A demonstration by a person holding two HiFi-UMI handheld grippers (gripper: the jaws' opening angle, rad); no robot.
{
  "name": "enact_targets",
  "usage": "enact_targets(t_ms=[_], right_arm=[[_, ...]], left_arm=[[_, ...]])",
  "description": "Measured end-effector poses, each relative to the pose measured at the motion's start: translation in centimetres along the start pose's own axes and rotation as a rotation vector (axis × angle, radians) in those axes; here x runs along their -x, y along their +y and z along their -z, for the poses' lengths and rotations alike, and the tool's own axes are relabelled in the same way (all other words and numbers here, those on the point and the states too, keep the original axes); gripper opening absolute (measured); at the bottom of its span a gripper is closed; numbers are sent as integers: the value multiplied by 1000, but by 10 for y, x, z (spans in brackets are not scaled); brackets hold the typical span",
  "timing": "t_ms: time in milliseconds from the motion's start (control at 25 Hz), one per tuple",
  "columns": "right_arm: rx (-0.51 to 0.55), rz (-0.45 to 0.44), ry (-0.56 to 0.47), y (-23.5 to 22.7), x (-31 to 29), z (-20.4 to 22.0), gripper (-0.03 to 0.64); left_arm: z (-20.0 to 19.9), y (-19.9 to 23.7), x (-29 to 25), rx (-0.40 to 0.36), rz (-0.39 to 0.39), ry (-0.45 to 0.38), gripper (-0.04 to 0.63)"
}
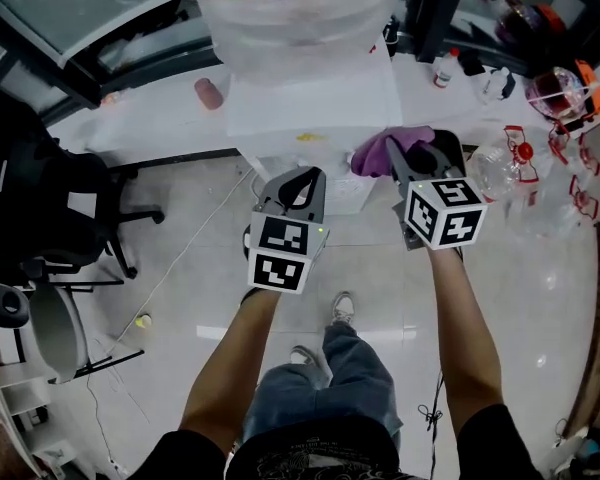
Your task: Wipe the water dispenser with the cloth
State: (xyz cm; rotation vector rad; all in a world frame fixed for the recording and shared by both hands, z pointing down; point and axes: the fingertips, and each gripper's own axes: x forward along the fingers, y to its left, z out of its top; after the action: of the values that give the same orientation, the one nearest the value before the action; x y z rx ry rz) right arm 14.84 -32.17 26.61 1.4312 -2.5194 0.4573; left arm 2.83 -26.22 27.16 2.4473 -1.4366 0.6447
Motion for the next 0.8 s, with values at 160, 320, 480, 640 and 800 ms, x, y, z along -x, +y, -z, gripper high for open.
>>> enact_targets(t_ms=[160, 320, 480, 640, 800], right_arm=[[16, 14, -28, -5, -3, 13, 41], [41, 25, -49, -9, -5, 28, 41], [48, 36, -77, -11, -14, 46, 41], [71, 55, -116, -12, -20, 59, 41], [90, 65, -158, -13, -23, 73, 41]], left_arm=[[21, 4, 0, 1, 2, -18, 28], [37, 2, -10, -19, 7, -40, 28], [50, 2, -22, -48, 19, -67, 28], [69, 2, -34, -57, 30, -90, 28], [90, 1, -48, -53, 40, -118, 28]])
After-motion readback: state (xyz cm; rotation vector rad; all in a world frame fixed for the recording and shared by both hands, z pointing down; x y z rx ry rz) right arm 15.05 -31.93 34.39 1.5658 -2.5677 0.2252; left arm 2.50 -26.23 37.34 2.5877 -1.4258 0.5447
